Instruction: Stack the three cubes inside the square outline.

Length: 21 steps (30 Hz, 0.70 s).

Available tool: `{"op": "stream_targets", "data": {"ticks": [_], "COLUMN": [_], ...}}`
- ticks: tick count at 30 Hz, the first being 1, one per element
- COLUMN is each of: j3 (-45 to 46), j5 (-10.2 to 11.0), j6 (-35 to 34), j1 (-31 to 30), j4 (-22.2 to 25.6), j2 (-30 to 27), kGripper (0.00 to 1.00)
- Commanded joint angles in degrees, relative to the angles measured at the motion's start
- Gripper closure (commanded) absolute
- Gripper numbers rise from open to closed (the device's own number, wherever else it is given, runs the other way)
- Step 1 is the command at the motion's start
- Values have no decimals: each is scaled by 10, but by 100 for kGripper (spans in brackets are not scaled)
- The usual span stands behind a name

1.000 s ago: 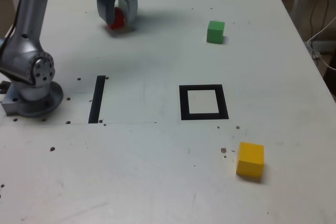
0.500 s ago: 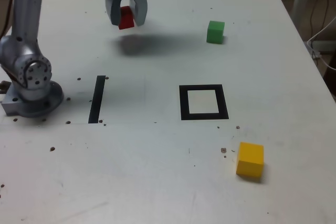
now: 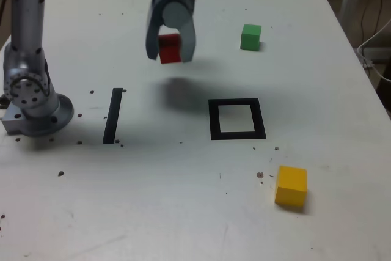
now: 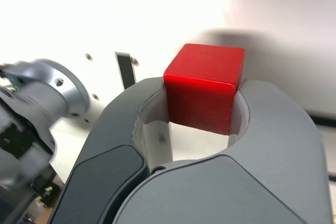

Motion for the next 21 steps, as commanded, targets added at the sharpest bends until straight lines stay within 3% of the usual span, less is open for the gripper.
{"op": "stream_targets", "data": {"ticks": [1,21], "j3": [-17,-118], "j5": [-5,-43], "j6": [-18,-101], "j1": [-36,-149], "j4": [6,20], "j2": [1,80], "kGripper": [71,71]}}
